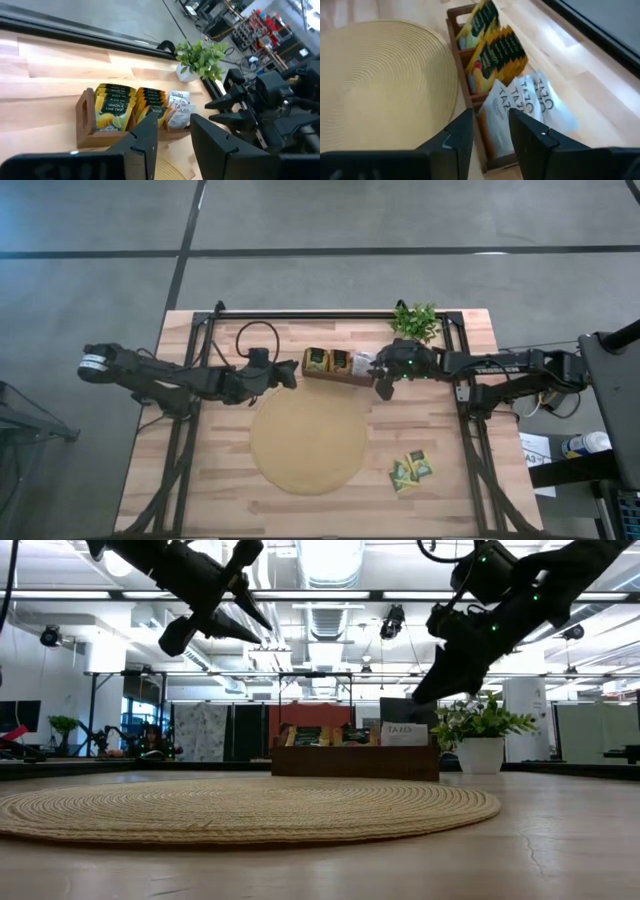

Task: Pick & Place Tea
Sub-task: Put the green tea bag into the left section of the wooden organizer

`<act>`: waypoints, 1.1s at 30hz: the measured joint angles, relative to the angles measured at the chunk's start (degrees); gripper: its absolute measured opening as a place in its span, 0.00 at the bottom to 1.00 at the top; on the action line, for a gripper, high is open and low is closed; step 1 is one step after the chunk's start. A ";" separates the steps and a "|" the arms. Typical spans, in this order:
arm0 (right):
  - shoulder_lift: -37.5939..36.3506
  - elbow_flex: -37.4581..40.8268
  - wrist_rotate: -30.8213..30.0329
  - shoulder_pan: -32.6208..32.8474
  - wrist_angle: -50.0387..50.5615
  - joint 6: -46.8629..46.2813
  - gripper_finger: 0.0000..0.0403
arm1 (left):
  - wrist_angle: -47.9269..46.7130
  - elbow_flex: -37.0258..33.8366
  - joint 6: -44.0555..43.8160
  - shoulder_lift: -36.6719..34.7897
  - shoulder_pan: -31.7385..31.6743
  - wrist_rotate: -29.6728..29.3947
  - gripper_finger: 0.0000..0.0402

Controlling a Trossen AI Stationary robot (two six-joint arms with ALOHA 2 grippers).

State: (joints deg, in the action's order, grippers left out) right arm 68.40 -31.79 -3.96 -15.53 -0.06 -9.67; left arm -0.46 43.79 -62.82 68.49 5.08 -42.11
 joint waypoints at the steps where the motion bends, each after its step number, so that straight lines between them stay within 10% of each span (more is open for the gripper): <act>1: -0.26 0.01 0.48 0.00 0.08 -0.53 0.30 | -0.03 0.00 -0.85 0.00 0.00 0.00 0.27; 17: -0.04 0.04 2.49 0.94 -3.89 3.57 0.29 | 0.13 5.84 -0.05 2.80 1.18 -15.34 0.24; 33: -0.04 0.20 2.47 0.94 -5.15 4.07 0.26 | -0.57 7.73 -4.61 8.01 1.16 -13.04 0.23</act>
State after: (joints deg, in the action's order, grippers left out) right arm 68.36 -31.59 -1.50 -14.59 -5.21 -5.61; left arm -1.03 51.52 -67.44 76.50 6.24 -55.15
